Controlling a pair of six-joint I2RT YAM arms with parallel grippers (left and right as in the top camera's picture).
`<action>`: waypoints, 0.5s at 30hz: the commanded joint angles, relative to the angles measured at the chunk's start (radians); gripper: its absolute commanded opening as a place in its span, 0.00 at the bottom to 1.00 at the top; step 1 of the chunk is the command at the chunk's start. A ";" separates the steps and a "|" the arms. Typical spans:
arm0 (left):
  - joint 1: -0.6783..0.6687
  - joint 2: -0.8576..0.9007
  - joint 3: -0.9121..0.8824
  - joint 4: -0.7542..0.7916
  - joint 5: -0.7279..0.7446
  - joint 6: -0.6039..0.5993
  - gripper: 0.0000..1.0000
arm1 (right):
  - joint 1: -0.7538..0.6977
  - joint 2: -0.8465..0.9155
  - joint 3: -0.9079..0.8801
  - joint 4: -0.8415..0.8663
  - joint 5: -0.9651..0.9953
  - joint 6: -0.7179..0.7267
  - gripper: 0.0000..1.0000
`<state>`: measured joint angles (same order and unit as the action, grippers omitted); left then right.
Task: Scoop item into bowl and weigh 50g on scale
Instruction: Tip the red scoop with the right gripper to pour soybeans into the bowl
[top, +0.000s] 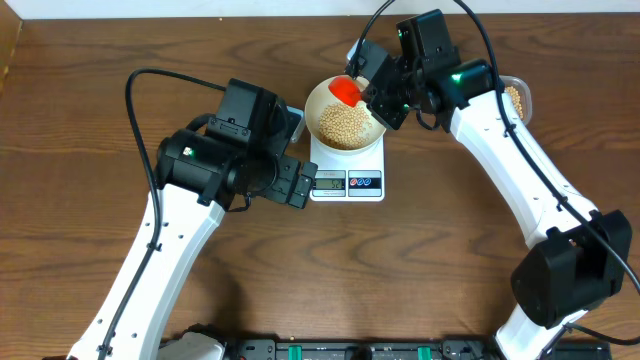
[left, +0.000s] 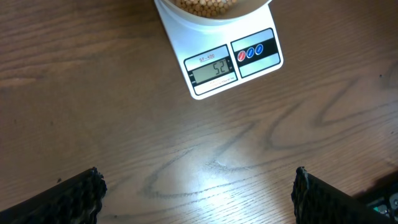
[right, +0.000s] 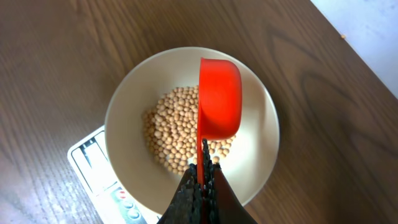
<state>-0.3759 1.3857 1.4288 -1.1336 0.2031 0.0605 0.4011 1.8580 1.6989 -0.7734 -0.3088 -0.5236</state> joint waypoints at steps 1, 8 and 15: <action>0.000 -0.007 -0.010 -0.003 -0.010 0.014 0.98 | -0.001 -0.022 0.010 0.004 -0.043 0.041 0.01; 0.000 -0.007 -0.010 -0.003 -0.010 0.014 0.98 | -0.043 -0.022 0.011 0.018 -0.150 0.091 0.01; 0.000 -0.007 -0.010 -0.003 -0.010 0.014 0.98 | -0.062 -0.022 0.010 0.022 -0.177 0.105 0.01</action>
<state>-0.3759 1.3857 1.4288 -1.1336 0.2031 0.0605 0.3386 1.8580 1.6989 -0.7532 -0.4427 -0.4416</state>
